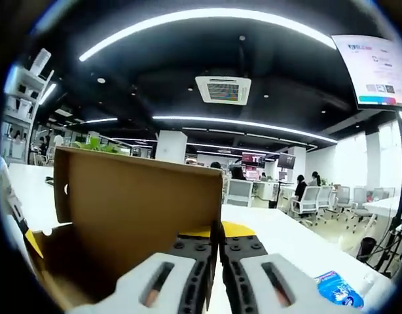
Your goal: Operate the shoe box by opening the lid, removing the specified soft item, and placing it in the target area until the item is outside and the box remains undamaged.
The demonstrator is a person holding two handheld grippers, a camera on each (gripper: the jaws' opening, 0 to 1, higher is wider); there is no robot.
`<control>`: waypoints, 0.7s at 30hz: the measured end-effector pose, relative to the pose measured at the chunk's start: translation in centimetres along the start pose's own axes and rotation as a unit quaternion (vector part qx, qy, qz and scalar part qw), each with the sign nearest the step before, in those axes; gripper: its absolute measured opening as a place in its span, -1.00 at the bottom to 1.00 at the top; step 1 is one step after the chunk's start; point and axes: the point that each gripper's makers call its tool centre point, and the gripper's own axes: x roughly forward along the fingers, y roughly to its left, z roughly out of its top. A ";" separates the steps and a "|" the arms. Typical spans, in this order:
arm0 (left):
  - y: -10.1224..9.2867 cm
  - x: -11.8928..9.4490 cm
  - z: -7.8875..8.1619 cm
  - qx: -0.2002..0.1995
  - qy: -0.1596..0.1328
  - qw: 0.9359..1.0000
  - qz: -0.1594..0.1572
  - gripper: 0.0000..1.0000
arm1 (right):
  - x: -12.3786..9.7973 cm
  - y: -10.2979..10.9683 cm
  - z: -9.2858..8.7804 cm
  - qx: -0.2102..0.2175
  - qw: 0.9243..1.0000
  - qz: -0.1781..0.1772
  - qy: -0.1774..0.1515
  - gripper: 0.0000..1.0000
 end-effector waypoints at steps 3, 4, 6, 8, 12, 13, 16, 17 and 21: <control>0.2 -0.4 1.5 -0.025 -0.059 0.998 0.009 -0.11 | -0.2 0.0 0.0 -0.004 1.000 -0.003 -0.004 -1.00; 0.2 -0.5 1.8 -0.031 -0.070 0.997 0.009 0.03 | -0.2 0.0 0.0 -0.003 1.000 -0.003 -0.004 -1.00; 1.1 -0.7 2.3 -0.069 -0.095 0.993 0.031 0.17 | -0.2 0.0 0.0 -0.003 1.000 -0.002 -0.005 -1.00; 1.5 -1.1 2.9 -0.093 -0.122 0.988 0.033 0.18 | -0.3 0.1 0.0 -0.002 1.000 -0.002 -0.005 -1.00; 3.6 -2.7 4.9 -0.099 -0.204 0.970 0.092 0.34 | -0.4 0.1 0.0 -0.004 1.000 -0.002 -0.007 -1.00; 3.7 -2.8 4.8 -0.101 -0.200 0.970 0.095 0.29 | -0.4 0.1 0.0 -0.004 1.000 -0.002 -0.007 -1.00; 4.6 -3.0 4.3 -0.095 -0.189 0.970 0.116 0.41 | -0.6 0.2 0.0 -0.005 1.000 -0.003 -0.007 -1.00; 4.4 -3.0 4.3 -0.092 -0.190 0.971 0.113 0.37 | -0.6 0.2 0.0 -0.005 1.000 -0.003 -0.008 -1.00; 4.8 -4.0 4.7 -0.086 -0.199 0.966 0.138 0.27 | -0.8 0.2 0.0 -0.002 1.000 -0.002 -0.010 -1.00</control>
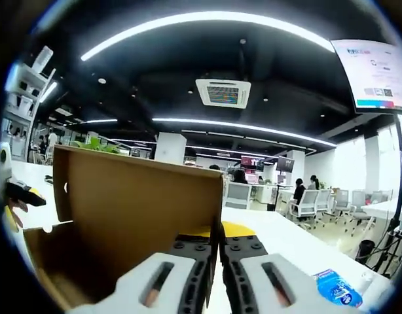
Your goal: Operate the shoe box by opening the lid, removing the specified soft item, and placing it in the target area until the item is outside and the box remains undamaged.
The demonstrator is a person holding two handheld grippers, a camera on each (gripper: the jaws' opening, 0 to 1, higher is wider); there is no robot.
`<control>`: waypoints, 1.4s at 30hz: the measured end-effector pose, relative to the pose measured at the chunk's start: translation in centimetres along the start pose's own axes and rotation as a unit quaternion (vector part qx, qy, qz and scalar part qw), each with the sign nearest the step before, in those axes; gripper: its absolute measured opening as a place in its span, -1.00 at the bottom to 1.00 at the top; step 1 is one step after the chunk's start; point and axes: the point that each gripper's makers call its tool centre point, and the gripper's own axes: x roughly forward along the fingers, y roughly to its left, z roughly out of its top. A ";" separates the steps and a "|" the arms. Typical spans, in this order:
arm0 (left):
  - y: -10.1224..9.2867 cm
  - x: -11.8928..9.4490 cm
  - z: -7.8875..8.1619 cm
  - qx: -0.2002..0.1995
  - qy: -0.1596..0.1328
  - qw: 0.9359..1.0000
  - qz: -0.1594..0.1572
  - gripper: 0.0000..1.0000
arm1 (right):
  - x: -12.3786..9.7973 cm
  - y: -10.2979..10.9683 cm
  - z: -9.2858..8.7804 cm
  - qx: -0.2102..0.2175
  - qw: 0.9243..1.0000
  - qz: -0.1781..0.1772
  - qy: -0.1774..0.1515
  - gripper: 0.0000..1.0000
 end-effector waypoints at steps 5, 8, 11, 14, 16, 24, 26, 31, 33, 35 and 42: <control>1.3 -1.0 1.7 -0.068 -0.040 0.996 0.051 0.55 | -0.2 0.0 0.0 -0.001 1.000 -0.001 0.001 -1.00; 2.9 -2.3 2.6 -0.140 -0.060 0.984 0.095 0.53 | -0.3 0.0 0.0 -0.003 1.000 -0.002 -0.001 -1.00; 3.8 -3.6 4.1 -0.185 -0.094 0.973 0.104 0.57 | -0.5 0.1 0.0 -0.005 1.000 -0.003 -0.003 -1.00; 3.6 -3.7 3.9 -0.195 -0.079 0.973 0.098 0.73 | -0.9 0.1 -0.1 -0.007 1.000 -0.004 -0.006 -1.00; 3.2 -3.6 3.5 -0.194 -0.075 0.973 0.102 0.84 | -1.2 0.1 -0.1 -0.009 1.000 -0.004 -0.008 -1.00; 1.7 -3.2 3.3 -0.215 -0.057 0.971 0.085 0.66 | -2.3 0.2 -0.3 -0.018 1.000 -0.006 -0.013 -1.00; 1.8 -3.3 3.3 -0.214 -0.056 0.970 0.096 0.65 | -2.6 0.2 -0.3 -0.012 1.000 -0.006 -0.014 -1.00; 1.5 -3.4 3.1 -0.205 -0.048 0.972 0.100 0.59 | -3.4 0.3 -0.5 -0.007 1.000 -0.006 -0.017 -1.00; 1.4 -3.2 3.3 -0.208 -0.060 0.971 0.098 0.58 | -3.6 0.2 -0.4 0.005 1.000 -0.015 -0.022 -1.00; 1.7 -2.5 3.1 -0.210 -0.061 0.970 0.102 0.56 | -3.7 0.4 -0.2 0.000 0.999 -0.017 -0.027 -1.00; 1.8 -2.7 3.5 -0.208 -0.058 0.971 0.104 0.57 | -4.4 0.6 -0.5 -0.013 0.999 -0.014 -0.029 -1.00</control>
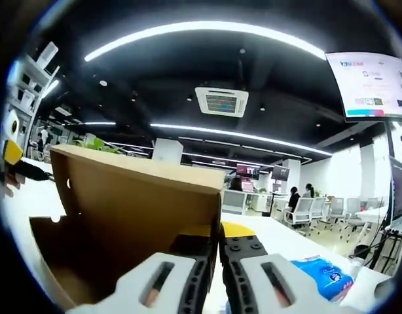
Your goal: Operate the shoe box by opening the lid, removing the specified soft item, and placing it in the target area until the item is outside and the box remains undamaged.
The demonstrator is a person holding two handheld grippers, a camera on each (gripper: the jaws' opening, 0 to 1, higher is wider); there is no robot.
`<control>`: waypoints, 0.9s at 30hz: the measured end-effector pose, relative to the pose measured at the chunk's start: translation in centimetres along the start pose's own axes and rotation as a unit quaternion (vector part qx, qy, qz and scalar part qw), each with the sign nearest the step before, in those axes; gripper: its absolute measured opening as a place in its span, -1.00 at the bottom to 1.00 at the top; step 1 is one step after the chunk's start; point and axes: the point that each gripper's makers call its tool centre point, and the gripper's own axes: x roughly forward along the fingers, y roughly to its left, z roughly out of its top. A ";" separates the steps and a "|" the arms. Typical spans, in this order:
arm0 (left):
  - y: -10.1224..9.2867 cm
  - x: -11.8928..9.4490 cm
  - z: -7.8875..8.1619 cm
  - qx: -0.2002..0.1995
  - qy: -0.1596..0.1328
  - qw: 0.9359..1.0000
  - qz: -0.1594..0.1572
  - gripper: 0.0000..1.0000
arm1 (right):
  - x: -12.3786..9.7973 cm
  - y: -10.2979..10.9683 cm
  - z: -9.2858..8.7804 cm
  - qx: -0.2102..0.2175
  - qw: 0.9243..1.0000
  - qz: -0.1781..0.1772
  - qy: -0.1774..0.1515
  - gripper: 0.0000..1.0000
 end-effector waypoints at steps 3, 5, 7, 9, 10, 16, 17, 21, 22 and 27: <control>0.6 -0.7 0.1 0.004 0.003 1.000 0.016 0.54 | -0.5 0.1 -0.3 0.001 1.000 0.003 0.001 -1.00; 0.8 -0.8 0.0 0.006 0.004 1.000 0.019 0.51 | -0.8 0.2 -0.4 -0.002 1.000 0.004 0.003 -1.00; 0.8 -0.8 -0.8 0.006 0.023 1.000 0.014 0.43 | -1.2 0.3 -0.5 -0.008 1.000 0.005 0.003 -1.00; 0.9 -0.6 -1.4 0.010 0.034 0.999 0.016 0.42 | -1.4 0.4 -0.7 -0.011 1.000 0.005 0.002 -1.00; 0.8 -0.6 -1.7 0.012 0.037 0.999 0.016 0.42 | -1.6 0.4 -0.8 -0.012 1.000 0.005 0.002 -1.00; 0.4 -0.9 -3.4 0.045 0.070 0.996 0.015 0.43 | -1.9 0.6 -1.0 -0.020 1.000 0.005 0.003 -1.00; 0.4 -1.0 -3.5 0.042 0.071 0.996 0.015 0.43 | -2.0 0.6 -1.0 -0.022 1.000 0.005 0.002 -1.00; 0.6 -1.8 -3.8 0.029 0.074 0.997 0.009 0.43 | -2.3 0.7 -1.2 -0.026 1.000 0.005 0.003 -1.00; 0.7 -2.1 -4.0 0.029 0.074 0.997 0.011 0.43 | -2.4 0.8 -1.2 -0.030 1.000 0.005 0.003 -1.00; 1.6 -3.3 -4.7 0.050 0.088 0.995 0.019 0.34 | -3.0 0.9 -1.6 -0.032 0.999 0.008 0.007 -1.00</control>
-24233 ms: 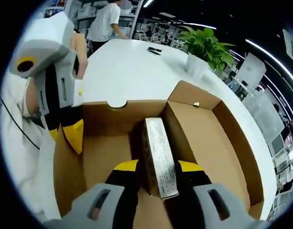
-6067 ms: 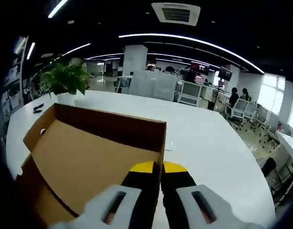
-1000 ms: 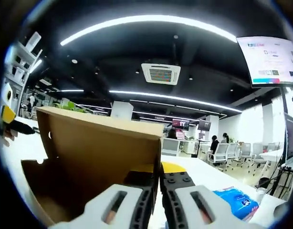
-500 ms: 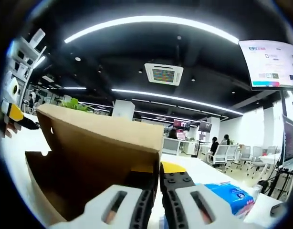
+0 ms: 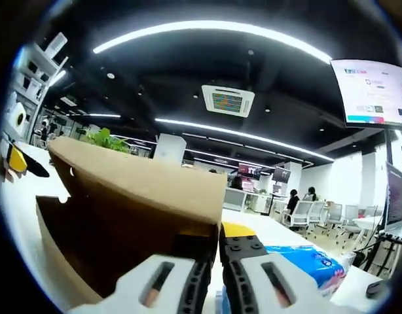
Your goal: Operate the shoe box by opening the lid, removing the specified soft item, and placing it in the target area until the item is outside and the box remains undamaged.
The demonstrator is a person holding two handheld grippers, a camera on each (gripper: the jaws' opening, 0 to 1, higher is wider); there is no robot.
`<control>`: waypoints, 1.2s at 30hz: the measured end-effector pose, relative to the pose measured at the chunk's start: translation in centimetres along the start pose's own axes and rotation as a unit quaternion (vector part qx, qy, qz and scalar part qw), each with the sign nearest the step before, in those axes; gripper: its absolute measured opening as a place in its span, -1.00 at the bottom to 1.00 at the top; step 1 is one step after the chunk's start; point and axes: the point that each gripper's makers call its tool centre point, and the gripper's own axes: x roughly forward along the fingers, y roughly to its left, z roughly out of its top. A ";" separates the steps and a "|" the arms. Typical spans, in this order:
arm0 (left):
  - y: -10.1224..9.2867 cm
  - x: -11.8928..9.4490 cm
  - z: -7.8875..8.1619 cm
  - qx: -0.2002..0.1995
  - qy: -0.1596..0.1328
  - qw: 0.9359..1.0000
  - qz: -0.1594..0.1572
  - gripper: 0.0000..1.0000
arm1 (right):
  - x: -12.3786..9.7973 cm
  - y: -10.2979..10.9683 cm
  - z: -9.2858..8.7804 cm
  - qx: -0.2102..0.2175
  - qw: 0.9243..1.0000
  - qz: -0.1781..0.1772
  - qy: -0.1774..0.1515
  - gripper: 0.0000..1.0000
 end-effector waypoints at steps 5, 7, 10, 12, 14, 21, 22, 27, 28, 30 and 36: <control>0.2 -0.3 0.5 -0.013 -0.007 1.000 -0.005 0.33 | -0.2 0.1 -0.3 -0.005 1.000 0.003 0.001 -1.00; -0.1 -0.2 0.5 -0.016 -0.007 1.000 -0.012 0.39 | -0.3 0.1 -0.5 -0.004 1.000 0.004 0.002 -1.00; 0.0 -0.2 -0.1 0.023 0.006 1.000 -0.002 0.33 | -0.5 0.1 -0.7 -0.005 1.000 0.005 0.005 -1.00; 0.2 -0.3 0.1 0.028 -0.007 1.000 0.010 0.11 | -0.5 0.2 -0.8 -0.008 1.000 0.006 0.006 -1.00; 0.1 -0.4 0.0 0.015 -0.005 1.000 0.001 0.14 | -0.7 0.2 -0.8 -0.008 1.000 0.006 0.005 -1.00; -0.7 -0.1 -0.3 0.016 0.002 1.000 -0.004 0.26 | -0.5 0.0 -1.3 -0.006 1.000 0.009 0.008 -1.00; -0.8 0.0 -0.4 0.018 0.003 1.000 -0.005 0.25 | -0.5 0.0 -1.5 -0.010 1.000 0.007 0.011 -1.00; -1.3 0.1 -0.7 0.028 0.010 0.999 -0.016 0.23 | -0.3 0.1 -1.3 -0.007 1.000 0.007 0.014 -1.00; -1.3 0.1 -0.7 0.029 0.010 0.999 -0.013 0.23 | -0.3 0.1 -1.4 -0.009 1.000 0.009 0.016 -1.00; -1.3 -0.2 -0.5 0.033 0.005 0.999 -0.010 0.20 | -0.3 0.1 -1.2 -0.007 1.000 0.010 0.015 -1.00; -0.8 -0.6 0.2 0.036 0.001 0.999 0.000 0.11 | -0.4 0.0 -1.7 -0.010 1.000 0.016 0.017 -0.99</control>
